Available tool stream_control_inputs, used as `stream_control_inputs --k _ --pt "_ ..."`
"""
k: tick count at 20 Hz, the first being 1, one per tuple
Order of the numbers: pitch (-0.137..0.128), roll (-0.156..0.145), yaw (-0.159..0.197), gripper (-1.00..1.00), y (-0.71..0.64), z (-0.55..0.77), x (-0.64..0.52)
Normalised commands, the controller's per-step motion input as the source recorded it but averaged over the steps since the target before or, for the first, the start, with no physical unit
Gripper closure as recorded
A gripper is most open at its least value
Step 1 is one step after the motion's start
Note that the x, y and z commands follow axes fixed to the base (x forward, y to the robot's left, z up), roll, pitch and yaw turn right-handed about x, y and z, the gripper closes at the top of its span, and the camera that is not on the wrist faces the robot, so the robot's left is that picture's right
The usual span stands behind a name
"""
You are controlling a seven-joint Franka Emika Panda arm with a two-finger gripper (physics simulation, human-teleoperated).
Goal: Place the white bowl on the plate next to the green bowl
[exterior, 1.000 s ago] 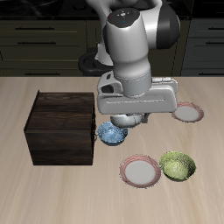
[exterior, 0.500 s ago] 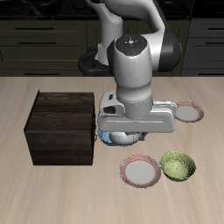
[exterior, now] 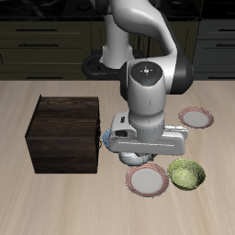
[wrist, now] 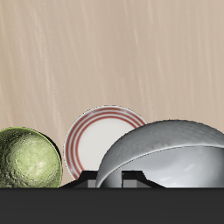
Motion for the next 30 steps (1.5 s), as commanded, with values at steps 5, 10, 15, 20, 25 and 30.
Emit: stream_control_inputs --k 5,10,15,20,25,30 --pt "0.043 -0.001 -0.019 1.0 0.07 -0.32 0.07" --pt "0.063 0.007 -0.009 1.0 0.05 -0.4 -0.02" --pt "0.037 -0.006 0.023 1.0 0.0 -0.33 -0.06" --pt "0.023 0.0 0.022 1.0 0.06 -0.23 -0.12" --pt "0.012 0.005 0.039 1.0 0.14 -0.17 -0.12" --pt "0.04 0.019 -0.022 -1.0 0.0 -0.05 -0.07"
